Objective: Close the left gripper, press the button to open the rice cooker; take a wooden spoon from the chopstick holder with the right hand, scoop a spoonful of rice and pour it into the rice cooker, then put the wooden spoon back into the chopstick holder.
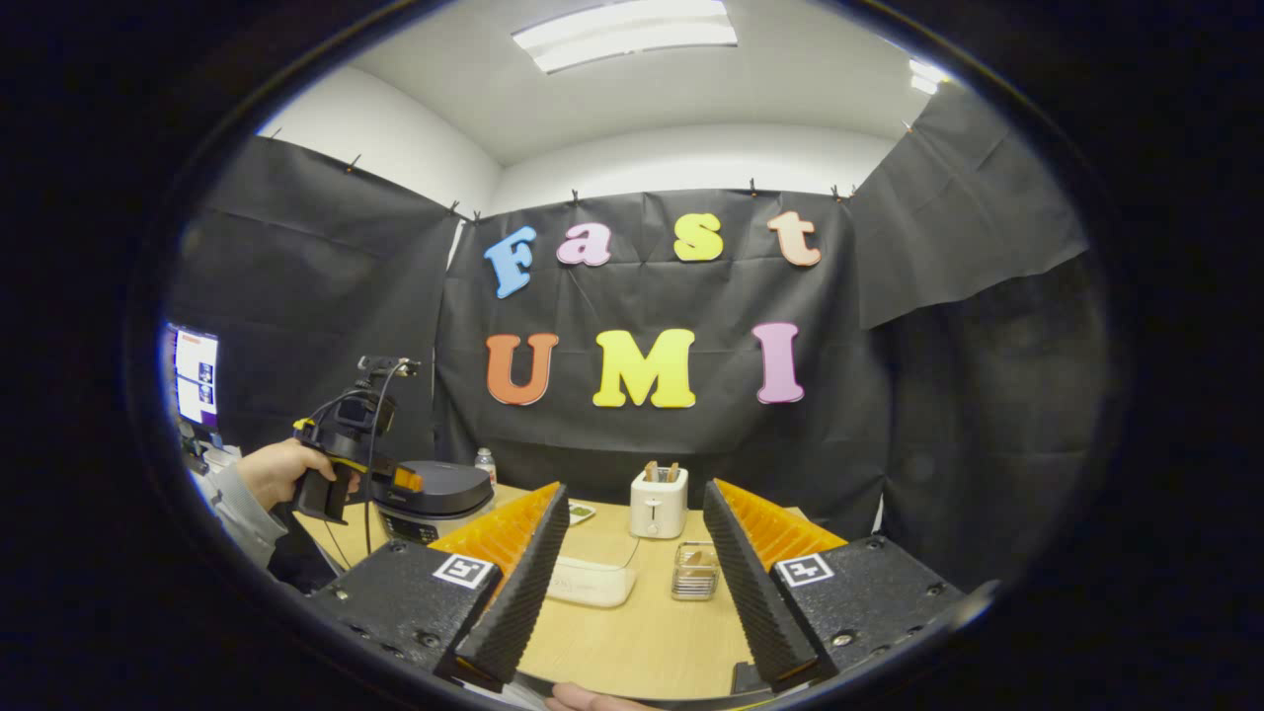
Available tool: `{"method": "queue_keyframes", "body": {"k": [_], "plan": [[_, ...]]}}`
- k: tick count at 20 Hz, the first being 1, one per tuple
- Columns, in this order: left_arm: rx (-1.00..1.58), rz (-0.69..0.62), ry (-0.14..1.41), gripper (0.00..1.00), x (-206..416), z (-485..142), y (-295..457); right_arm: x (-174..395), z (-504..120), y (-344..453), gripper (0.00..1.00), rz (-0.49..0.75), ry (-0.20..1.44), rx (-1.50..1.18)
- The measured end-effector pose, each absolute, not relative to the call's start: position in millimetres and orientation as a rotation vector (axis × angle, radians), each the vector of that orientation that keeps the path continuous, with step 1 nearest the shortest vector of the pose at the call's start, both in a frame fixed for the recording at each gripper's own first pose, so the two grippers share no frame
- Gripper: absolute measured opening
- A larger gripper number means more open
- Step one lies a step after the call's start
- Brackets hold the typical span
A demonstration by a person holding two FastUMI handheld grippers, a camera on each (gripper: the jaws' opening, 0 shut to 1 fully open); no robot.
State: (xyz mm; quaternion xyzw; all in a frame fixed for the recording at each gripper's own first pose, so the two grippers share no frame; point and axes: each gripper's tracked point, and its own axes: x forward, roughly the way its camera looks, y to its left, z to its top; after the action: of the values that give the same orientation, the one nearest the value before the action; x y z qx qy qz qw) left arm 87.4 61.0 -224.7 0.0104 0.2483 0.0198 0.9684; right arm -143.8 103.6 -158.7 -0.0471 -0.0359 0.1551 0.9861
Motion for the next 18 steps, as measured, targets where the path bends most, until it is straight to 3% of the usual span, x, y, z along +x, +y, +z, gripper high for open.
{"method": "queue_keyframes", "body": {"k": [14, 18], "plan": [[0.007, 0.066, 0.359, 1.00, 90, -231, 62, -132, -168, 103, 0.88, 0.288, -0.040, -0.087], [-0.044, 0.041, 0.358, 0.96, 87, -221, 57, -128, -169, 97, 0.89, 0.270, -0.038, -0.070]]}}
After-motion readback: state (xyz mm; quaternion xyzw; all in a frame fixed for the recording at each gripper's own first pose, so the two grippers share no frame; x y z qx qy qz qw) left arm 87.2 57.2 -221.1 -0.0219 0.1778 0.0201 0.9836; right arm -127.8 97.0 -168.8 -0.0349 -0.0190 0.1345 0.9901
